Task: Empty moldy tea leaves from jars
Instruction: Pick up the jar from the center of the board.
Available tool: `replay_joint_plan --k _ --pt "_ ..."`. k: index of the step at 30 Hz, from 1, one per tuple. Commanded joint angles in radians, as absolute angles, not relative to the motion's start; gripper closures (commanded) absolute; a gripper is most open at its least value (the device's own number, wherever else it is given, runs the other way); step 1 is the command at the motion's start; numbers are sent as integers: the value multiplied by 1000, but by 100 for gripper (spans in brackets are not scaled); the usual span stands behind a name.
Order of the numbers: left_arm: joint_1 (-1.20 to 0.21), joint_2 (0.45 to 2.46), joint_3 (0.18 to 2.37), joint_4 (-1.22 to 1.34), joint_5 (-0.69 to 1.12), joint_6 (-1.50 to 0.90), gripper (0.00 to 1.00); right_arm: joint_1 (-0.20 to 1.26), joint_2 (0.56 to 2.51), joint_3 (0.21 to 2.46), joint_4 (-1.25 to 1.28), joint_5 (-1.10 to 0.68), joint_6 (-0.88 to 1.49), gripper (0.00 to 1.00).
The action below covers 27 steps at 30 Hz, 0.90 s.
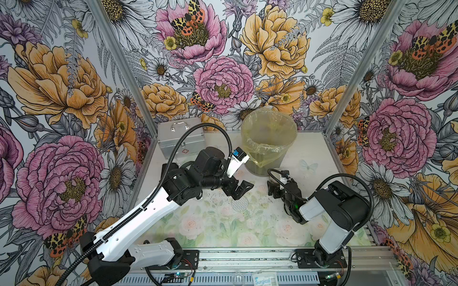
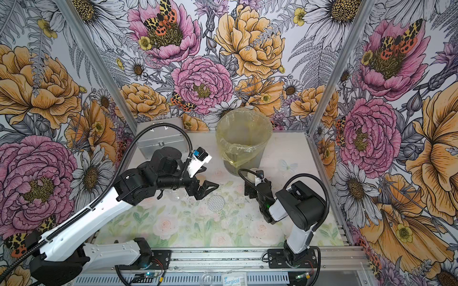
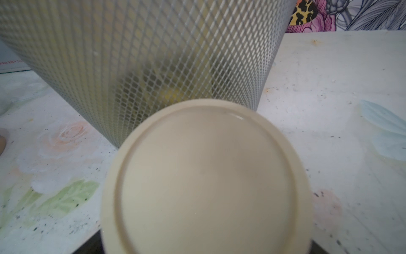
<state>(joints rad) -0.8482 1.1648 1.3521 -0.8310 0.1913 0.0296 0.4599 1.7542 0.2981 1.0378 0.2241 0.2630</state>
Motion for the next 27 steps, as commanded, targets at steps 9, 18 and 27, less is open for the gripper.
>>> replay_joint_plan --k 9,18,27 --pt "-852 1153 1329 -816 153 31 1 468 1806 317 1215 275 232 24" --pt "-850 1164 1346 -813 135 1 1 470 1649 242 1178 304 242 43" --pt "-710 1170 1477 -811 142 -267 3 479 1074 326 610 115 134 46"
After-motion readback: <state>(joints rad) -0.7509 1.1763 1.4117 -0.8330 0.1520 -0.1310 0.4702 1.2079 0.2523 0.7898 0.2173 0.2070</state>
